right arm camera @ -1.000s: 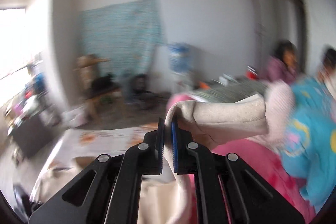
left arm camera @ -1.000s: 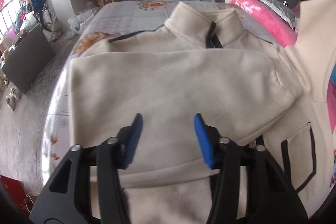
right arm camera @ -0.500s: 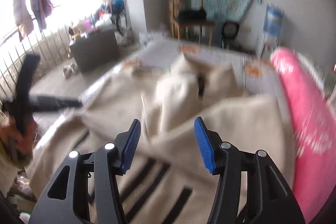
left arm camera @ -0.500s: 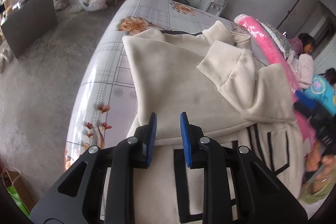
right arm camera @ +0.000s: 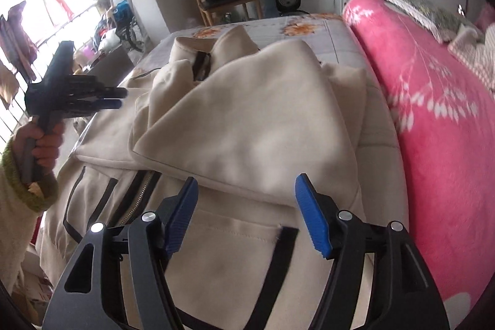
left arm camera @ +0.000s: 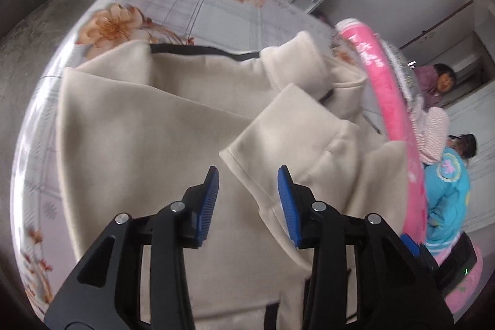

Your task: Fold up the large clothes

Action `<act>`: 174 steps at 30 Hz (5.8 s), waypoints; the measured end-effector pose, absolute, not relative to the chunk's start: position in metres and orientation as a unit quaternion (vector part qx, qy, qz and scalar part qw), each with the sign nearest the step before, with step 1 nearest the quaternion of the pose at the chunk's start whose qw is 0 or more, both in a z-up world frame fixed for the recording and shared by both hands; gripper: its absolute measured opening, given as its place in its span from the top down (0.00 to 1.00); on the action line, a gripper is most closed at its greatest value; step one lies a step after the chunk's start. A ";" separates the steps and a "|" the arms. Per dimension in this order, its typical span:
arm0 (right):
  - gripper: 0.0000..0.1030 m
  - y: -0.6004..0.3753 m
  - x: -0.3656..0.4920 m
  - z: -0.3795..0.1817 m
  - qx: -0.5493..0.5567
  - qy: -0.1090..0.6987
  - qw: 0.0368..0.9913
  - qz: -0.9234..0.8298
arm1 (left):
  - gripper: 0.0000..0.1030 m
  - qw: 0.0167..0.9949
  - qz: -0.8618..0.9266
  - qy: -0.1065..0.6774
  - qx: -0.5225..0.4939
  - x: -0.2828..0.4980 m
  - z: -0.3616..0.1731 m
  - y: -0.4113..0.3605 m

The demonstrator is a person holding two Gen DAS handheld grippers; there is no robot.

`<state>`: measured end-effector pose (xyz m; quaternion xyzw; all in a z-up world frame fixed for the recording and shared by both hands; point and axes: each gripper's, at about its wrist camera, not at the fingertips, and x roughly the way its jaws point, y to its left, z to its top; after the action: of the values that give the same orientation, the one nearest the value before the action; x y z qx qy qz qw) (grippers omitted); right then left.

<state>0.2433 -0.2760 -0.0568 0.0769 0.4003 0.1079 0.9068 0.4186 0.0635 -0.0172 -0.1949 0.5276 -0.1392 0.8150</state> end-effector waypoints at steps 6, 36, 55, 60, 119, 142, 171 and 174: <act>0.38 -0.287 0.239 -0.077 0.104 0.408 0.900 0.114 | 0.78 0.829 -0.098 0.519 -0.186 0.435 -0.025 0.042; 0.28 -0.296 0.225 -0.057 0.111 0.432 0.887 0.124 | 0.54 0.860 -0.062 0.482 -0.158 0.359 0.015 0.108; 0.27 -0.324 0.250 -0.054 0.130 0.440 0.887 0.054 | 0.97 0.871 -0.026 0.489 -0.039 0.384 -0.017 0.069; 0.27 -0.334 0.263 -0.040 0.139 0.429 0.892 0.041 | 0.99 0.896 -0.047 0.442 -0.009 0.368 0.007 0.062; 0.33 -0.270 0.262 -0.079 -0.096 0.492 0.856 0.124 | 0.77 0.887 -0.094 0.451 0.019 0.326 -0.021 0.077; 0.17 -0.200 0.099 -0.081 -0.005 0.457 0.888 0.056 | 0.23 0.890 -0.066 0.443 0.086 0.131 -0.009 0.057; 0.06 -0.184 0.094 -0.115 0.013 0.449 0.893 -0.021 | 0.07 0.891 -0.027 0.452 0.027 0.126 -0.047 0.067; 0.06 -0.184 0.094 -0.115 0.014 0.449 0.893 -0.022 | 0.06 0.892 -0.027 0.451 0.027 0.126 -0.047 0.067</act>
<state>0.0943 -0.1843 -0.1152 0.0145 0.4489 -0.0224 0.8932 0.1260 0.0668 -0.0468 0.0269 0.4510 -0.0267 0.8917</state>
